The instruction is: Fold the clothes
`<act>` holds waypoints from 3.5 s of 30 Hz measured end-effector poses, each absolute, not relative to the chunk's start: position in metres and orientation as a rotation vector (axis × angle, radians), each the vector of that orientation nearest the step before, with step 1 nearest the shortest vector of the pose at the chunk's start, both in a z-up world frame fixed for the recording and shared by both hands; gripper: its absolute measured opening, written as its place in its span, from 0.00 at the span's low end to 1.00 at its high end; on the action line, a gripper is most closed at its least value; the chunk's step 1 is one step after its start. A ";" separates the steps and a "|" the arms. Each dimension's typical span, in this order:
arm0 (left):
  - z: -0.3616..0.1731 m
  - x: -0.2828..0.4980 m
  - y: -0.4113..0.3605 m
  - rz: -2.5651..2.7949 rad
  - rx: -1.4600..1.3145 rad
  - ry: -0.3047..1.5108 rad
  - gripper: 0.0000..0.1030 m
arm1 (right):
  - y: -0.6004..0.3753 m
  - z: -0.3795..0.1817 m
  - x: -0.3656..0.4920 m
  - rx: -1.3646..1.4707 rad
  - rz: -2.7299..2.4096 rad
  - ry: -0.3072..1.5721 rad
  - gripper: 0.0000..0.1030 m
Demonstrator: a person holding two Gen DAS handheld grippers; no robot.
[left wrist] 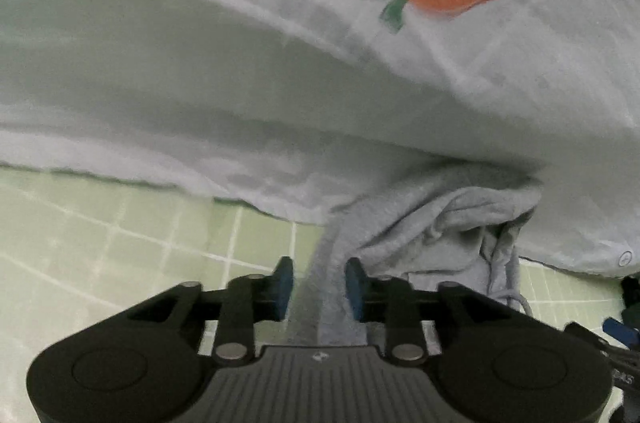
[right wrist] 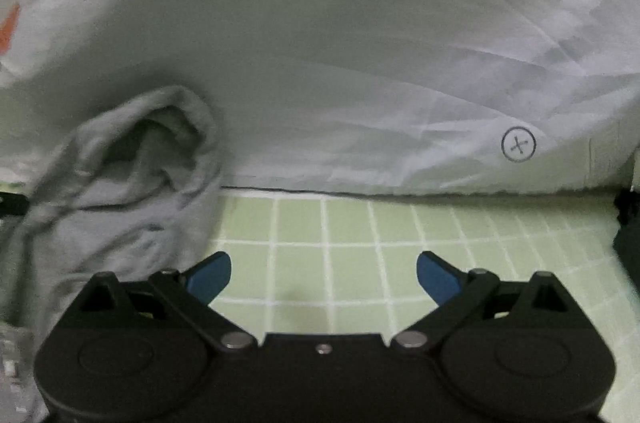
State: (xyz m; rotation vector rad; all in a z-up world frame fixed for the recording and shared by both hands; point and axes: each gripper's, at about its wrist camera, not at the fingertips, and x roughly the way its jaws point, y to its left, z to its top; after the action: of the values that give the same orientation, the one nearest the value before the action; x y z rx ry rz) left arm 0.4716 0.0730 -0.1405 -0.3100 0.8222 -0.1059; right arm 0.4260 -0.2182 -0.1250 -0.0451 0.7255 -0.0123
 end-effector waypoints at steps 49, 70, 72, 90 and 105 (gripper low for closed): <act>-0.137 0.244 0.128 0.233 -0.270 1.015 0.86 | -0.108 -0.135 0.340 0.065 0.195 0.909 0.09; -0.092 0.099 0.110 0.287 -0.285 0.943 0.87 | -0.161 -0.072 0.119 0.005 0.332 0.924 0.03; -0.094 0.083 0.109 0.305 -0.296 0.955 0.87 | -0.164 -0.072 0.109 -0.008 0.340 0.923 0.03; -0.113 0.009 0.224 0.472 -0.581 0.914 0.85 | -0.136 -0.082 0.064 -0.127 0.262 0.924 0.97; -0.129 0.016 0.442 0.826 -0.567 0.780 0.58 | -0.061 -0.099 0.113 -0.139 0.054 0.892 0.98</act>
State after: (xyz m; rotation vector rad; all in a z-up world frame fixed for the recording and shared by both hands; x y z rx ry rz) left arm 0.0162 0.4417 -0.1287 -0.5672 0.7798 0.8262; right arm 0.1130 -0.0613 -0.0991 -0.1385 0.8924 0.0537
